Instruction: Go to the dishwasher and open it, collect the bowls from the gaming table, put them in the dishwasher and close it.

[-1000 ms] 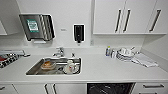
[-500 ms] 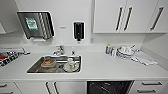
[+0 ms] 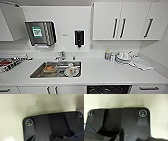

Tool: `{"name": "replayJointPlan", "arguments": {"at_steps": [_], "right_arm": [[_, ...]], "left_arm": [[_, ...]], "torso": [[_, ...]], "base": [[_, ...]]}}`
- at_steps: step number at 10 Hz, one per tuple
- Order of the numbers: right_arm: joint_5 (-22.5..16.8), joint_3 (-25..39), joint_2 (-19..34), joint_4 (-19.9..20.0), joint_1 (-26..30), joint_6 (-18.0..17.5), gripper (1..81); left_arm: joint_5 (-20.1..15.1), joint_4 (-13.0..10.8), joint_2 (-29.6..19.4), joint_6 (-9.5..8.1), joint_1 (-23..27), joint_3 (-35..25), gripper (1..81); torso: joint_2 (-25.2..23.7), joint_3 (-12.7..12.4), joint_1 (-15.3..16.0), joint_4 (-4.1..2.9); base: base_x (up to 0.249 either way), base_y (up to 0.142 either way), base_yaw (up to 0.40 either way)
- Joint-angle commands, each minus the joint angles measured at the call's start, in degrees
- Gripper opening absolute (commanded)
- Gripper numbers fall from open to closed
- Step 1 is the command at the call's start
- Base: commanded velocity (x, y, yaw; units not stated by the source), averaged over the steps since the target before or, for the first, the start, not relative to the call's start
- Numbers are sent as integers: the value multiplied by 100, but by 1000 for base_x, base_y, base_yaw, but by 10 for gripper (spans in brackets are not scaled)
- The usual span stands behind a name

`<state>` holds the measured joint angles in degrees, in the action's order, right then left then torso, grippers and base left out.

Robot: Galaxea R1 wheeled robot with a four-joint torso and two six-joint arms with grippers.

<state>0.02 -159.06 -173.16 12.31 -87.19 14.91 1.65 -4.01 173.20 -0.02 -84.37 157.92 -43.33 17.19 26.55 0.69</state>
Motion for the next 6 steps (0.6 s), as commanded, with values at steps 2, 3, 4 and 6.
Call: {"name": "replayJointPlan", "arguments": {"at_steps": [2,3,4,6], "right_arm": [[-345,-10,24,-36,250,-6,811],[-345,-10,24,-36,250,-6,811],[-345,-10,24,-36,258,3,811],[-345,-1,15,-54,258,3,811]], "left_arm": [[-288,50,4,2,285,11,811],[-288,50,4,2,285,11,811],[-296,50,22,11,285,11,811],[-288,50,48,11,285,11,811]], "torso": [[767,-155,-499,0],[918,-210,-608,0],[1091,-260,-717,0],[1493,-286,-977,0]], "base": [[0,0,0],[0,0,0],[0,0,0],[0,0,0]]}}
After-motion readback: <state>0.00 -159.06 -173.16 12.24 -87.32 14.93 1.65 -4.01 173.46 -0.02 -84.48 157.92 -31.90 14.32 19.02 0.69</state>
